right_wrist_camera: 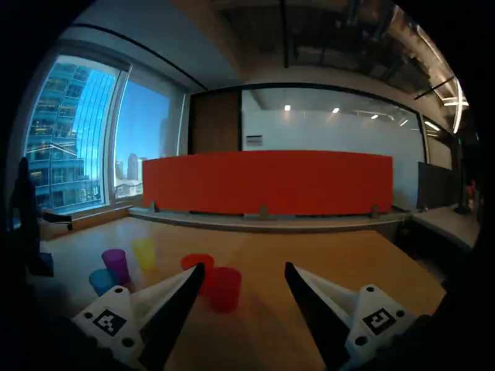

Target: Pour water

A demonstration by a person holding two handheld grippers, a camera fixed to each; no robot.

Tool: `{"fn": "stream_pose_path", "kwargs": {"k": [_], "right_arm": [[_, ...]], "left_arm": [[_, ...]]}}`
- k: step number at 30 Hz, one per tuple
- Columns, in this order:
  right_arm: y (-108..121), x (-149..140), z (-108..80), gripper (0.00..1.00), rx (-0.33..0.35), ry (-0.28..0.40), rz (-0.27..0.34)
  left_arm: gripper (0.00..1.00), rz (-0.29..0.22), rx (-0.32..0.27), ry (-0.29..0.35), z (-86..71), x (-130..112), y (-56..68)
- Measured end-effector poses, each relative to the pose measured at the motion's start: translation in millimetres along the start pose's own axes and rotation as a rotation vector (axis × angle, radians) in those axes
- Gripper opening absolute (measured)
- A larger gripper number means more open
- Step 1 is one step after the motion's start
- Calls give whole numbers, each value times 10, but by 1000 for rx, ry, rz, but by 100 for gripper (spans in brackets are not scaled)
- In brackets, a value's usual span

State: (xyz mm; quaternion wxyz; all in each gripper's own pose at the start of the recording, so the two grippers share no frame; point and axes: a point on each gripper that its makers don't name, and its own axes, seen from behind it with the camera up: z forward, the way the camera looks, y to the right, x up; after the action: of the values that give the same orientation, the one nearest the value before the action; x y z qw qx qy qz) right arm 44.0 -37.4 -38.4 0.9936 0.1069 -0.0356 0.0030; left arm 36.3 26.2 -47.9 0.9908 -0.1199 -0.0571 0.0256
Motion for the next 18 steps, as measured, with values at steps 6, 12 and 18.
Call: {"fn": "stream_pose_path", "kwargs": {"k": [6, 12, 18], "right_arm": [[176, 94, -21, 100, -73, 49, 23], [260, 119, -19, 99, -109, 71, 41], [321, 170, -33, 100, -140, 92, 44]], "left_arm": [[96, -37, 61, 30, -18, 46, -107], [96, -69, 105, 49, -18, 47, -193], [96, -76, 139, 73, -14, 114, -238]]}}
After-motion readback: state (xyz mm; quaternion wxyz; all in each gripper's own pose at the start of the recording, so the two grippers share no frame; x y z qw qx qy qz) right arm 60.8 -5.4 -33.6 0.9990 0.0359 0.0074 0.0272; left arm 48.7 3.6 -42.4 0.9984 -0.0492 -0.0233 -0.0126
